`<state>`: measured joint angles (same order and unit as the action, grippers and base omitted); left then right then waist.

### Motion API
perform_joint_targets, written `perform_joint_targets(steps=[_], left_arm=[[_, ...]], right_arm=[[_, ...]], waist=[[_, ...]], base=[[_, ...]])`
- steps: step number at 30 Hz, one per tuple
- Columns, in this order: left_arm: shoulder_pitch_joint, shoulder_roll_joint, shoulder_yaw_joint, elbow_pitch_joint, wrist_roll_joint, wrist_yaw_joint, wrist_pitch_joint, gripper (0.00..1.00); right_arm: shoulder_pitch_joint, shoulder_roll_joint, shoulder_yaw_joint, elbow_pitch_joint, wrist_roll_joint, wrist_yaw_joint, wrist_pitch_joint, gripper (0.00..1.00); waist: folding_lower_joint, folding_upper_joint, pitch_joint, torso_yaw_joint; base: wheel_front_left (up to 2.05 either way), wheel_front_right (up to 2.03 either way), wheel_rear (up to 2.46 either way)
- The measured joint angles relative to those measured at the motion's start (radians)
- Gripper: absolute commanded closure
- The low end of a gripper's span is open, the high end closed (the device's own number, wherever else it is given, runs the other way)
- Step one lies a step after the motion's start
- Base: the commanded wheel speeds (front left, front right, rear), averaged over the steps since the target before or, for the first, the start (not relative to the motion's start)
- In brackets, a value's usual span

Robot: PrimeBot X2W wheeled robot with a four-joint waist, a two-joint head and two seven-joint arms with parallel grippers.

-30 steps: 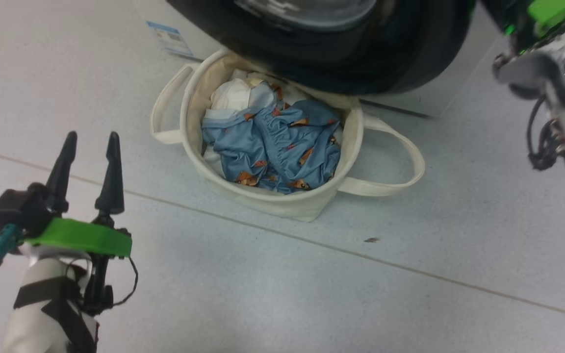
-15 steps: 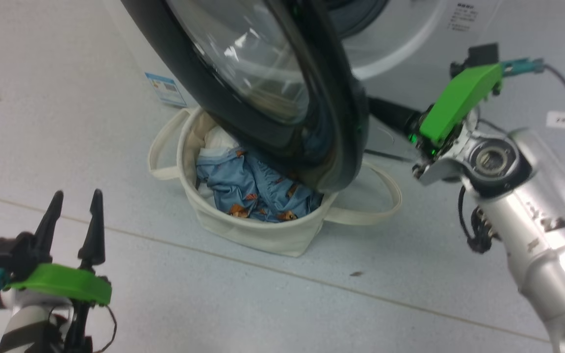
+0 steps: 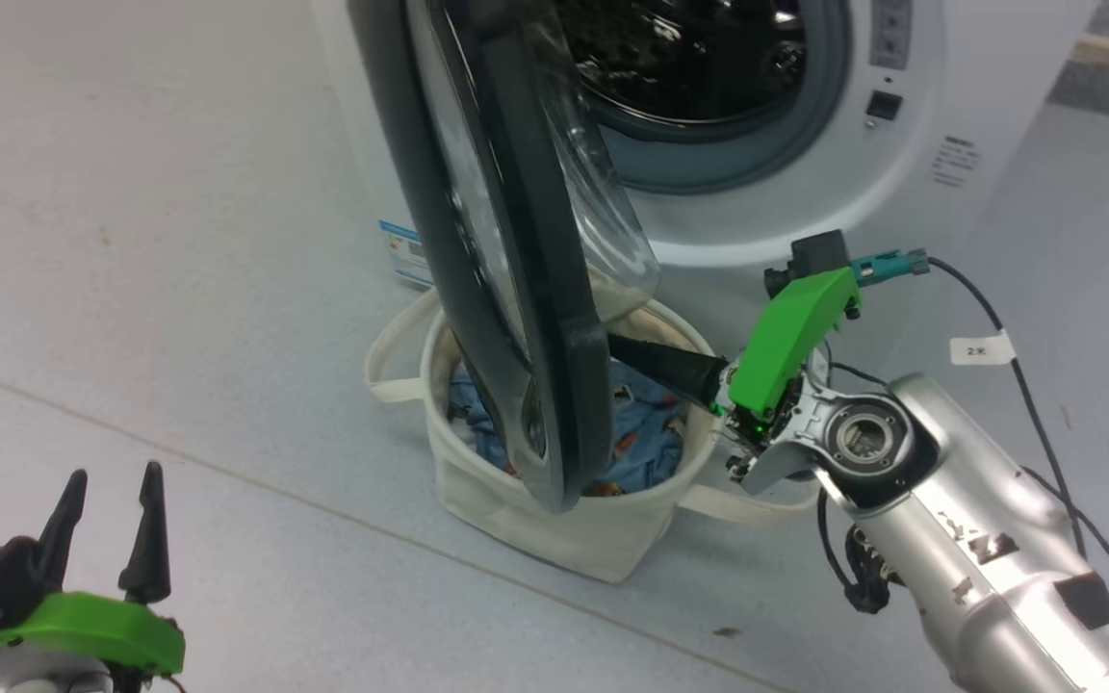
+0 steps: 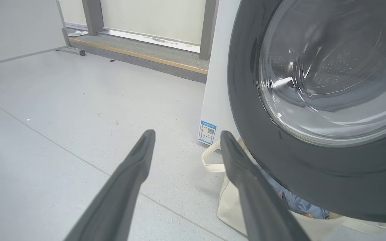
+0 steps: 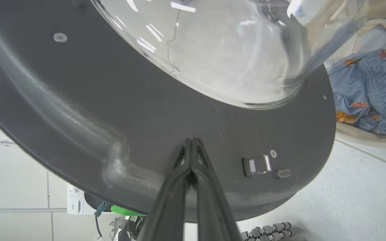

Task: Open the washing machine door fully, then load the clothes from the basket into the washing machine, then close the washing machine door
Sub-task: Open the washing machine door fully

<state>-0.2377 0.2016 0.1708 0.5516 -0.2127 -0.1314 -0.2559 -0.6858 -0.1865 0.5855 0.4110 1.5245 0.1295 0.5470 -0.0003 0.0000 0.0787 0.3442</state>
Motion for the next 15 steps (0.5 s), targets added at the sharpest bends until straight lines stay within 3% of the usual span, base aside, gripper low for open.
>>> perform_joint_targets(steps=[15], left_arm=[[0.045, 0.019, 0.025, -0.036, -0.003, 0.001, 0.000, 0.00]], right_arm=[[0.018, 0.065, 0.030, 0.018, 0.001, 0.000, -0.021, 1.00]], waist=[[0.0001, 0.0000, -0.046, 0.169]], base=[[0.00, 0.00, 0.00]])
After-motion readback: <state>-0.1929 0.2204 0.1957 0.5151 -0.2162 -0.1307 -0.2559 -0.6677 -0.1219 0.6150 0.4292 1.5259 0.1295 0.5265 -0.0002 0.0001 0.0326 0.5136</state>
